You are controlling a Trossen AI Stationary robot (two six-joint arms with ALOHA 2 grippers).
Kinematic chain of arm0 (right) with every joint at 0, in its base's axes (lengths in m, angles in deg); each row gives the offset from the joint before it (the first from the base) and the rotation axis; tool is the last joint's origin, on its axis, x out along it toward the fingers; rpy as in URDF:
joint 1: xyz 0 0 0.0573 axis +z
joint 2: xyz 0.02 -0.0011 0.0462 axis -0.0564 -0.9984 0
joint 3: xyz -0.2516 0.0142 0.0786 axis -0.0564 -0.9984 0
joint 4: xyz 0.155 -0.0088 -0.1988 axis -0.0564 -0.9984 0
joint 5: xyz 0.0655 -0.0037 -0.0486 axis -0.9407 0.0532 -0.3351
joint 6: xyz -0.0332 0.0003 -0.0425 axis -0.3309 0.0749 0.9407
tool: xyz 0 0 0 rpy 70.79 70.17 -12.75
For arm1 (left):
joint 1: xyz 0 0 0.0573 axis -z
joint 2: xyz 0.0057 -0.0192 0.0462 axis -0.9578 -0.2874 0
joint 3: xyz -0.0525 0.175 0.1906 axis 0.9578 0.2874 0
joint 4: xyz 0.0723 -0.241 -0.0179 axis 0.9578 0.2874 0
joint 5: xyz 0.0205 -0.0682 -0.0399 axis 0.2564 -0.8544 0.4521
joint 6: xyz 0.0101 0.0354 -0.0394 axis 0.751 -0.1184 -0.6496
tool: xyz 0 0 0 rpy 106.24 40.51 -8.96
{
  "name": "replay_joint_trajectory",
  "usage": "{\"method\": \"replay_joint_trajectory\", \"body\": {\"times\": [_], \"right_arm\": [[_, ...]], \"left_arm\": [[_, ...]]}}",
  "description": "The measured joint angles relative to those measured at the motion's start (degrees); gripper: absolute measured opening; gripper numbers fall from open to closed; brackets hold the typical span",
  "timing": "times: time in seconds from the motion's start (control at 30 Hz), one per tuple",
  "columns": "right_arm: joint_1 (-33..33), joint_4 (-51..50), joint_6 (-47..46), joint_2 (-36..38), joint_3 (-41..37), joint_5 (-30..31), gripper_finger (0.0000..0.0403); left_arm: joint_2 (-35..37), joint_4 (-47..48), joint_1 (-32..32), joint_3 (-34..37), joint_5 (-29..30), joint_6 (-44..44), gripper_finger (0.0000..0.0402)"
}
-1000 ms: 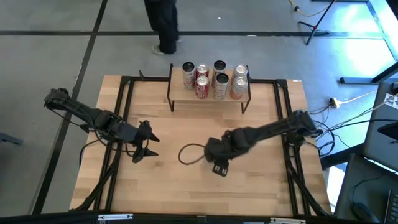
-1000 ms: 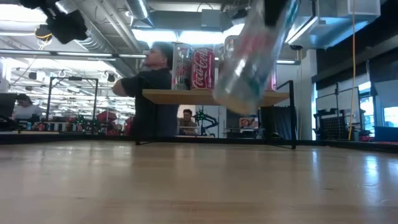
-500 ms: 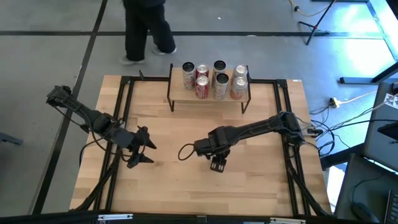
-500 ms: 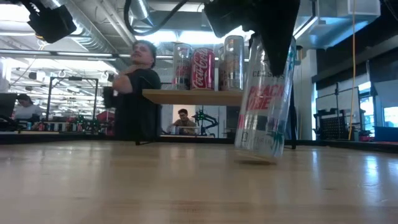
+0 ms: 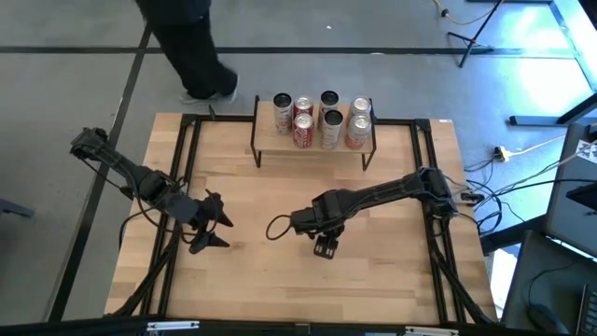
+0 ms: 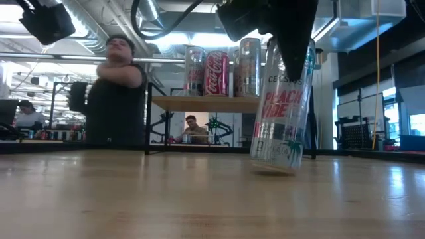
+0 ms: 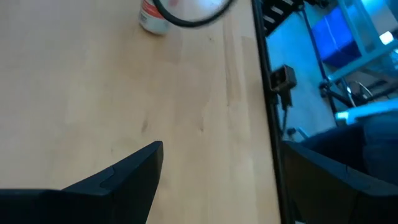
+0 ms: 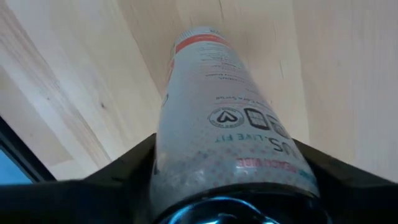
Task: Place canned beverage on shelf
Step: Put the white and pink soda can on the shelf
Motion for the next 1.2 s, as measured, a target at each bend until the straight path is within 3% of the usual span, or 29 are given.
{"method": "replay_joint_trajectory", "body": {"times": [0.17, 0.3, 0.6, 1.0, 1.1, 1.2], "right_arm": [[0.37, 0.66, 0.06, -0.78, -0.39, -0.34, 0.0337], [0.39, 0.49, -0.06, -0.3, -0.14, -1.06, 0.0366], [0.37, -1.95, 1.41, -0.41, 5.29, -0.96, 0.0375], [3.65, -9.48, 1.77, 1.73, 16.94, -0.27, 0.0376], [5.77, -9.83, 1.87, 4.13, 16.94, 2.25, 0.0376], [8.09, -10.42, 1.44, 6.33, 16.94, 8.45, 0.0376]], "left_arm": [[0.0, 0.07, 1.17, 0.0, 0.24, 0.33, 0.0309], [0.0, -0.56, 1.15, 0.0, 1.41, 0.13, 0.0309], [0.0, -1.09, 1.15, 0.0, 1.85, 1.52, 0.0309], [-0.06, -7.53, -0.07, 0.0, 7.36, 4.82, 0.0309], [-0.09, -8.86, -1.02, -0.01, 7.38, 5.11, 0.0309], [-1.24, -11.33, -2.17, -0.04, 7.4, 7.25, 0.0309]]}}
